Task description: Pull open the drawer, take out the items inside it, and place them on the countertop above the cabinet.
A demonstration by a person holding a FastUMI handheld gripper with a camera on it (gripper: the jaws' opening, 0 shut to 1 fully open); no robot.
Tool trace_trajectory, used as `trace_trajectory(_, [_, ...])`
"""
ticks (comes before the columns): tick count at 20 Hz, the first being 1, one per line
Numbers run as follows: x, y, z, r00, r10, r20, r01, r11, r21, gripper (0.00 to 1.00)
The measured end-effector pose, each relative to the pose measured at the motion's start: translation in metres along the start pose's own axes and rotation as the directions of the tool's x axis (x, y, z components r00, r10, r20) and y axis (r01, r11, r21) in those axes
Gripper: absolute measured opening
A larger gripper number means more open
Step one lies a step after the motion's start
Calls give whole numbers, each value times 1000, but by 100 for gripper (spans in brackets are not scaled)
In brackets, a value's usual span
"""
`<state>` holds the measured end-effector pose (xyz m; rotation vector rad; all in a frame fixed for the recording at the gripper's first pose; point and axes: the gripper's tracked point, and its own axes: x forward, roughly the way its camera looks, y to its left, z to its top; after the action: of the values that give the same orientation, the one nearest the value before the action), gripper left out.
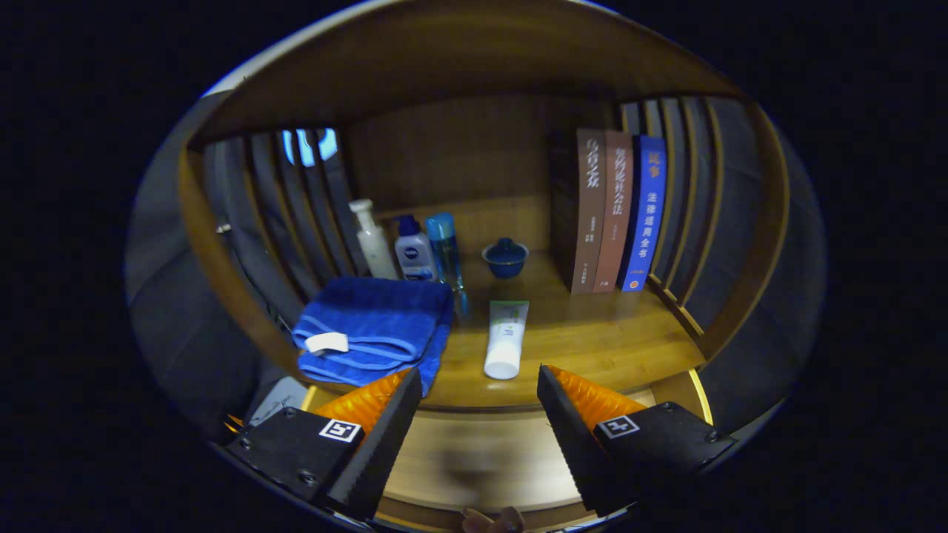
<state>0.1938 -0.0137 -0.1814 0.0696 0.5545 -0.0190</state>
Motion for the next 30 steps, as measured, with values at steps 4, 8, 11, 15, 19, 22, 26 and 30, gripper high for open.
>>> trace_trajectory(4, [-70, 5, -26, 991, 21, 135, -24, 999, 21, 99])
trace_trajectory(8, [-118, 0, -64, 975, 7, 222, -11, 1000, 14, 99])
trace_trajectory(11, [-134, -3, -99, 968, 0, 252, -3, 1000, 12, 99])
trace_trajectory(15, [-134, -12, -153, 976, -13, 216, 7, 1000, 27, 99])
trace_trajectory(19, [-117, -23, -191, 984, -45, 173, 42, 999, 20, 99])
trace_trajectory(22, [-102, -31, -204, 984, -68, 162, 66, 998, 22, 99])
trace_trajectory(26, [-90, -33, -211, 989, -75, 130, 73, 997, 17, 100])
trace_trajectory(30, [-81, -33, -203, 988, -76, 136, 75, 997, 12, 99])
